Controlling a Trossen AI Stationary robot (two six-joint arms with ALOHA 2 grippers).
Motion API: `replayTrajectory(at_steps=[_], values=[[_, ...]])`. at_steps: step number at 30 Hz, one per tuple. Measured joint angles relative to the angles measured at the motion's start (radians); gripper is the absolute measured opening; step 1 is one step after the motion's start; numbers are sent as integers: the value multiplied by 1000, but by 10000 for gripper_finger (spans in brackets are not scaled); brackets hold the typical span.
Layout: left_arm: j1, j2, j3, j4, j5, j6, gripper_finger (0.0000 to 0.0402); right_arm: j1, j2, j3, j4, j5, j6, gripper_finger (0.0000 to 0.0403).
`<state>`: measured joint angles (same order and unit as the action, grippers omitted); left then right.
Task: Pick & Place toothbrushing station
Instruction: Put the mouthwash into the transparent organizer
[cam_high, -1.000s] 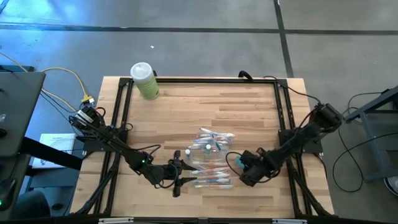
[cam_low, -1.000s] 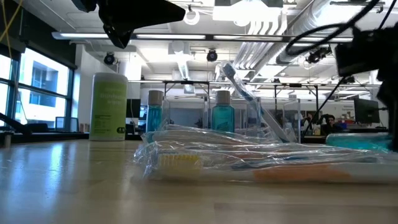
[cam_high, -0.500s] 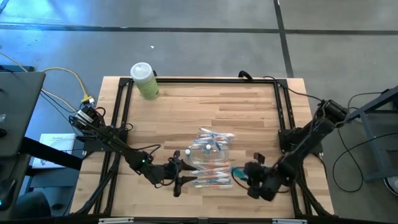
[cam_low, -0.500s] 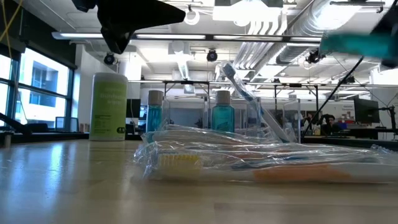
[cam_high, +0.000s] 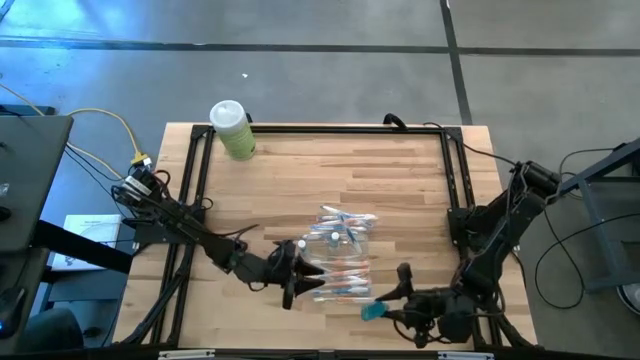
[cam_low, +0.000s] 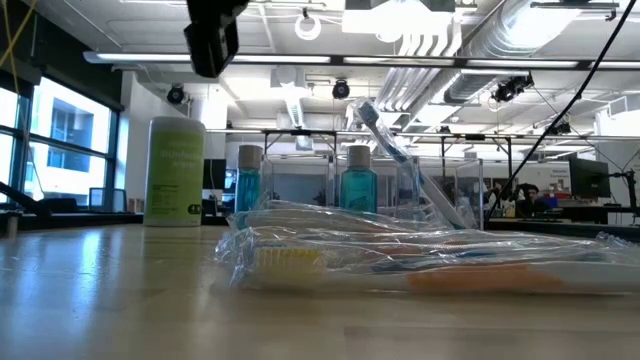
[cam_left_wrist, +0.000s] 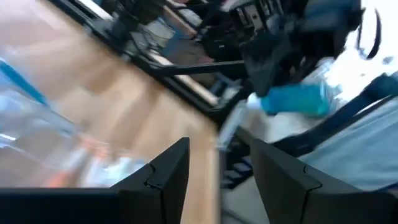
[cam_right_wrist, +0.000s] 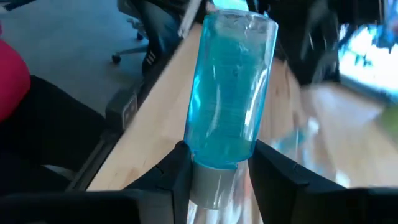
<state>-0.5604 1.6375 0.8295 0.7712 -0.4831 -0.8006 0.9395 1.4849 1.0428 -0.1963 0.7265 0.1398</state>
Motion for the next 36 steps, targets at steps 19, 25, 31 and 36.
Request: replayTrajectory(at_steps=[19, 25, 31, 36], values=[[55, 0, 0, 7, 122, -421, 166, -192, 142, 0, 176, -169, -561, 125], [89, 0, 0, -2, 170, -553, 166, -260, 142, 1, 244, -205, -616, 125], [115, 0, 0, -6, 179, -628, 166, -304, 142, 1, 237, -265, -592, 126], [120, 0, 0, -8, 179, -640, 166, -329, 142, 1, 207, -266, -575, 125]])
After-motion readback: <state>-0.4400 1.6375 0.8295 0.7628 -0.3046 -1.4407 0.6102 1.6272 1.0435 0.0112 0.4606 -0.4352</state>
